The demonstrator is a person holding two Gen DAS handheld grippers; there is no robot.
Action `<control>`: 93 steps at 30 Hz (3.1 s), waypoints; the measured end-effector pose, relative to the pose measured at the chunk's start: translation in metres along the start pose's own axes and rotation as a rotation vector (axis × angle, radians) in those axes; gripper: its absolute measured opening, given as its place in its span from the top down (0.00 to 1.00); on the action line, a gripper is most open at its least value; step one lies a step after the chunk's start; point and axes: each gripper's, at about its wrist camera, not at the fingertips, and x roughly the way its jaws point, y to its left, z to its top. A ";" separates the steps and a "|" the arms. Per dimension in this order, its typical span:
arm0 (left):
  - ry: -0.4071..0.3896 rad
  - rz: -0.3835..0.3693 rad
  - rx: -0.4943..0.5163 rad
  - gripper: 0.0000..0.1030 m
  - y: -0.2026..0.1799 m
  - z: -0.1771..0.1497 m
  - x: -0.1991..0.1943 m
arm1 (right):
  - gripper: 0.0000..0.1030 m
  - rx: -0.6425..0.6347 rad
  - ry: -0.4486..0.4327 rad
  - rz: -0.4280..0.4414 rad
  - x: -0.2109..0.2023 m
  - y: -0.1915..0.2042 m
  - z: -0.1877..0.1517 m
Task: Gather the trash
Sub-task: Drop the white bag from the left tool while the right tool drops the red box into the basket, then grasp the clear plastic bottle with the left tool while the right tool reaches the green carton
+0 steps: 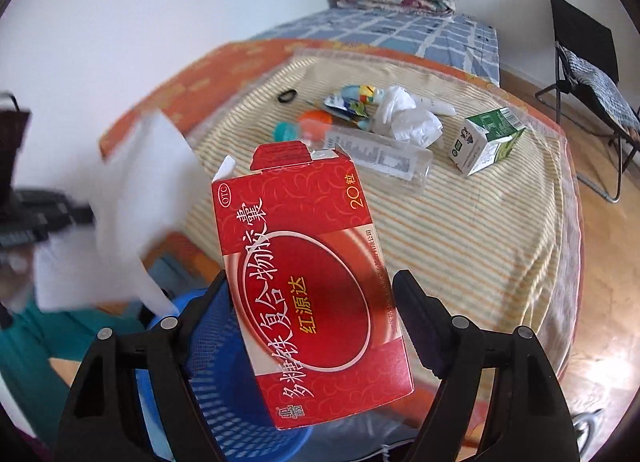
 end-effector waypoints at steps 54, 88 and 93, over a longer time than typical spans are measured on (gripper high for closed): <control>0.264 0.024 -0.013 0.52 -0.018 -0.047 0.080 | 0.21 0.015 0.283 0.168 0.058 0.058 -0.093; -0.011 -0.008 0.170 0.52 -0.060 0.091 0.044 | 0.21 0.118 0.123 0.089 0.016 0.013 -0.055; -0.033 -0.031 0.177 0.52 -0.066 0.125 0.054 | 0.21 0.157 0.088 0.058 0.007 -0.002 -0.043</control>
